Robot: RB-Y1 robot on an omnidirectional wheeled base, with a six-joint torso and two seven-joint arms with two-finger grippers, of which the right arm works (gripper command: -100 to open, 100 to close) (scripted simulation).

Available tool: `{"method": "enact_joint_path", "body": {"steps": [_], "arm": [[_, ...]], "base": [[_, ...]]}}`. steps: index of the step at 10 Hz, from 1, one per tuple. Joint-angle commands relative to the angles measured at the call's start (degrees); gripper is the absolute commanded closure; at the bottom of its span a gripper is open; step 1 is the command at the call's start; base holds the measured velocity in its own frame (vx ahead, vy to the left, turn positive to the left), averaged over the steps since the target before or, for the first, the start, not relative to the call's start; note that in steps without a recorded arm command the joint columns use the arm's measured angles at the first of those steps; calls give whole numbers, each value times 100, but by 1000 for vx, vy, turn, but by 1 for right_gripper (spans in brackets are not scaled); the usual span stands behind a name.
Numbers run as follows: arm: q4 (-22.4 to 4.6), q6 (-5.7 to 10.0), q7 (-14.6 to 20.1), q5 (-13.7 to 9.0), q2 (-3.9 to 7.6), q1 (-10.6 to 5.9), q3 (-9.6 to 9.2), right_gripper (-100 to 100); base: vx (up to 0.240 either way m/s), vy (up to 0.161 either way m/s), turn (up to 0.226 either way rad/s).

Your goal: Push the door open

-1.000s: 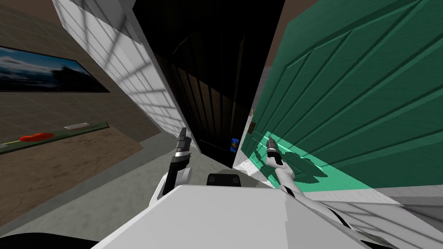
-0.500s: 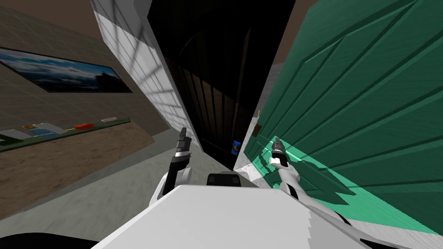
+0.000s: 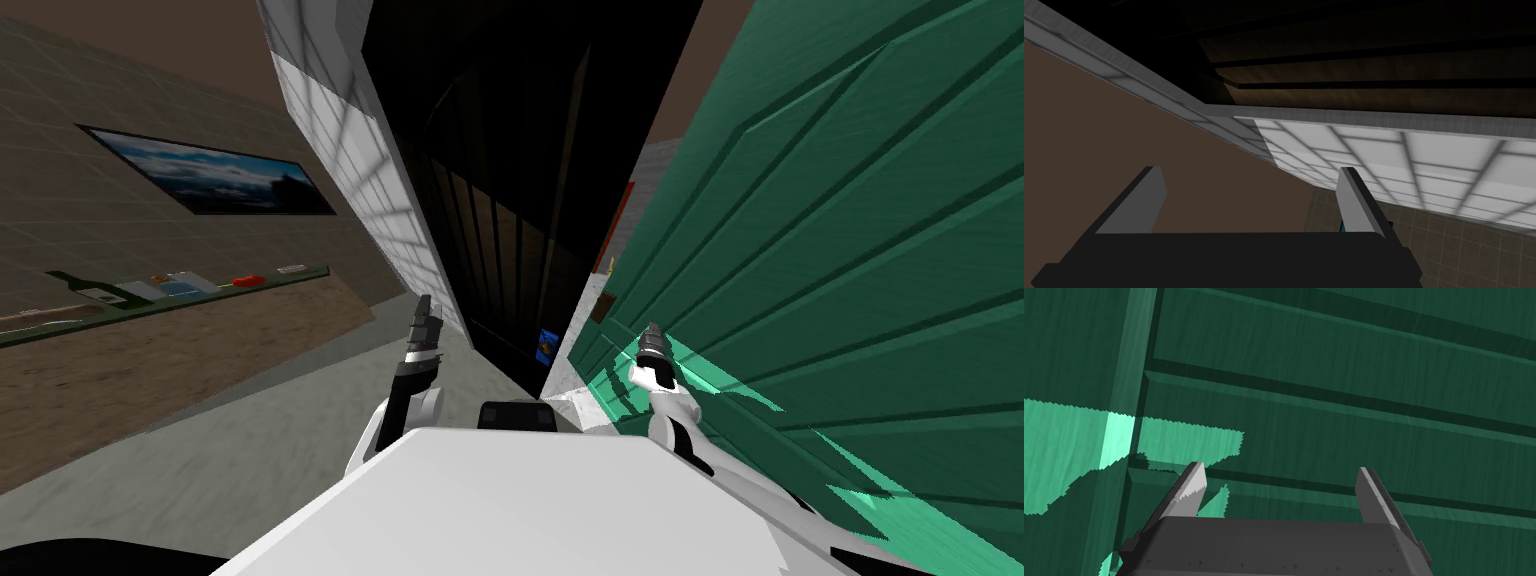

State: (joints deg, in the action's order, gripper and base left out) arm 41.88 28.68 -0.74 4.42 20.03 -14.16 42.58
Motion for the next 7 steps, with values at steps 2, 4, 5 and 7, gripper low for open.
{"method": "enact_joint_path", "body": {"steps": [2, 4, 5, 7], "arm": [[-143, 39, -64, 25, 31, -77, 371, -100], [-307, 93, -110, 44, 79, -156, 652, -100], [-385, 118, -132, 53, 102, -193, 784, -100], [-534, 167, -173, 70, 144, -265, 1038, -100]], "base": [[27, -77, 192], [30, -84, 206], [25, -79, 243], [10, -82, 143]]}}
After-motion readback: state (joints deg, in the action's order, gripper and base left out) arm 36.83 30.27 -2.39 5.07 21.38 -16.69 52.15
